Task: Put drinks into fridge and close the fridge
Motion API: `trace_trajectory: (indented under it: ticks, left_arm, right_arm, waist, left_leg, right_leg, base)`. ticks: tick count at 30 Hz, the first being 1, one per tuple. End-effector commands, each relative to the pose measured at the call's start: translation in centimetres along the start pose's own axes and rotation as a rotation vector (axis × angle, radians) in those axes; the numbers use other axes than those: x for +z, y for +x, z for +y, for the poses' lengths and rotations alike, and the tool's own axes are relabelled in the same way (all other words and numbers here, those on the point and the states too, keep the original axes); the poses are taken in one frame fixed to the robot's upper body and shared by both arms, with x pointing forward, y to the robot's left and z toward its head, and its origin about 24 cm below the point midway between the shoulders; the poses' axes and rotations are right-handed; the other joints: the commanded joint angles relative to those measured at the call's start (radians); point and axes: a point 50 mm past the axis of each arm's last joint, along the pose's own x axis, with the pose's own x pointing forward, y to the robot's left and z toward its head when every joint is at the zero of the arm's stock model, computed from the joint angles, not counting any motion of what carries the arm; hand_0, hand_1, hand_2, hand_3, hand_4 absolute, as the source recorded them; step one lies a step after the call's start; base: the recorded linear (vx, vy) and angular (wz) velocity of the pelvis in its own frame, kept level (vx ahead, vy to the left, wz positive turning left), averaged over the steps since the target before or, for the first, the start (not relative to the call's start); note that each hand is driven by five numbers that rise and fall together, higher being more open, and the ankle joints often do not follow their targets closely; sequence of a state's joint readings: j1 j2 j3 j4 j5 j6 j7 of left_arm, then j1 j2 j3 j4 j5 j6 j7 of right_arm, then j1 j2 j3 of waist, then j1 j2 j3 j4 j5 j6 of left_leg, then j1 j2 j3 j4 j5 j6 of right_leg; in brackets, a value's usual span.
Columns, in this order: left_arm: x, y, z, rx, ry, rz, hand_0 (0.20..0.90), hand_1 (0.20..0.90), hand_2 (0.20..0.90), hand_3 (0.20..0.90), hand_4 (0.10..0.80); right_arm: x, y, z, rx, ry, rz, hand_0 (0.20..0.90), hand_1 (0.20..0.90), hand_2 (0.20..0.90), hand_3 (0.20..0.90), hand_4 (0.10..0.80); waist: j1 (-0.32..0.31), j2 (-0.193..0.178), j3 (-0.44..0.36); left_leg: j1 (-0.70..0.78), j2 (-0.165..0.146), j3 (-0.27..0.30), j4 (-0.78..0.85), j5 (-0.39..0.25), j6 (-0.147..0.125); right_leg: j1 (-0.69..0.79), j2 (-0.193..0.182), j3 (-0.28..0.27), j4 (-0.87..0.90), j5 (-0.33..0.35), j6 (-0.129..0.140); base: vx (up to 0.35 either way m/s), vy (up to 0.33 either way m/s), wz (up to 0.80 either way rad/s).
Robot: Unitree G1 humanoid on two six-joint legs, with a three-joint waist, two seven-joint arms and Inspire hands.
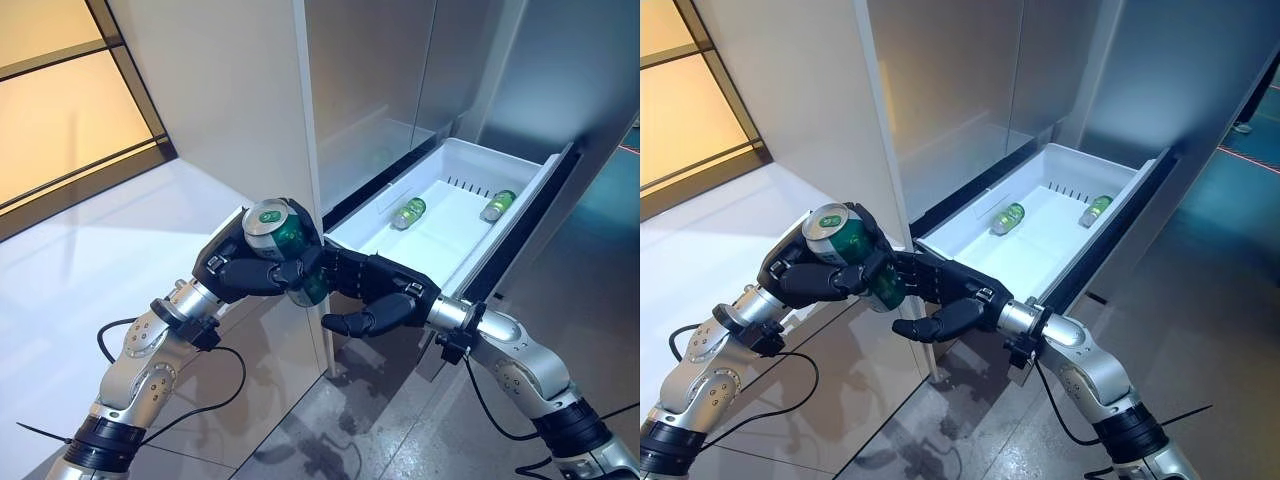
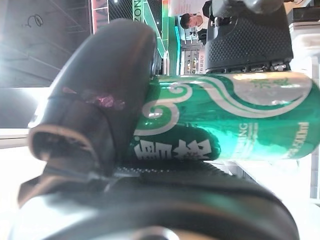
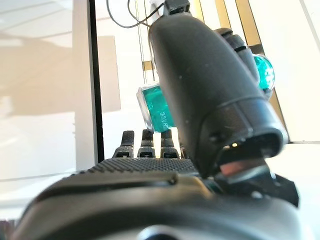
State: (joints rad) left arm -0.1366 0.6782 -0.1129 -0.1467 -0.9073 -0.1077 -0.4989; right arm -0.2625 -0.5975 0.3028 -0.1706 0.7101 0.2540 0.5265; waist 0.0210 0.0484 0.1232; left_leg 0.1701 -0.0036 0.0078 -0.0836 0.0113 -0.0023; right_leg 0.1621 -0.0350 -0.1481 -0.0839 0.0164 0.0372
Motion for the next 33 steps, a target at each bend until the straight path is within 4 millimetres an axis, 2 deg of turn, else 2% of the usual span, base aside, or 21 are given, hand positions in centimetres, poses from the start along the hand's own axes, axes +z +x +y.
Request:
trace_trajectory:
  ticks: [1,11,18,33]
  left_arm:
    - [7.0,4.4,-2.2,-0.235,0.102,-0.297,0.3,0.3,0.3,0.2,0.1]
    - [5.8,6.8,-3.6,-0.298,0.046,-0.226,0.3,0.3,0.3,0.2,0.1]
    - [4.5,7.4,-4.2,-0.32,0.001,-0.18,0.3,0.3,0.3,0.2,0.1]
    - [3.5,7.5,-4.8,-0.247,-0.045,-0.239,0.3,0.3,0.3,0.2,0.1]
  right_arm:
    - [6.2,1.9,2.4,0.199,-0.111,-0.233,0.9,0.9,0.9,0.9,0.8]
    - [6.7,4.5,5.0,0.367,-0.102,-0.183,0.9,0.9,0.9,0.9,0.8]
    - [6.7,5.4,5.8,0.378,-0.057,-0.198,0.9,0.9,0.9,0.9,0.8]
    - [4.2,6.2,7.3,0.425,0.277,-0.139,0.9,0.9,0.9,0.9,0.8]
  waist:
    - [0.001,-0.031,-0.062]
    - [0.0,-0.034,-0.067]
    - [0.001,-0.036,-0.068]
    - [-0.004,-0.04,-0.069]
  left_leg:
    - [-0.017,-0.059,-0.038,0.026,-0.056,0.022]
    - [-0.017,-0.062,-0.04,0.027,-0.052,0.019]
    - [-0.017,-0.063,-0.039,0.029,-0.053,0.021]
    - [-0.007,-0.066,-0.028,0.028,-0.06,0.023]
  right_leg:
    - [-0.034,0.031,0.014,0.122,-0.116,0.007]
    - [-0.029,0.032,0.019,0.115,-0.109,0.009]
    - [-0.028,0.033,0.02,0.111,-0.105,0.01]
    - [-0.022,0.03,0.026,0.108,-0.108,0.016]
  base:
    - [-0.018,-0.031,0.06]
    - [-0.004,-0.006,0.01]
    - [0.0,0.0,0.0]
    - [0.01,0.004,0.0]
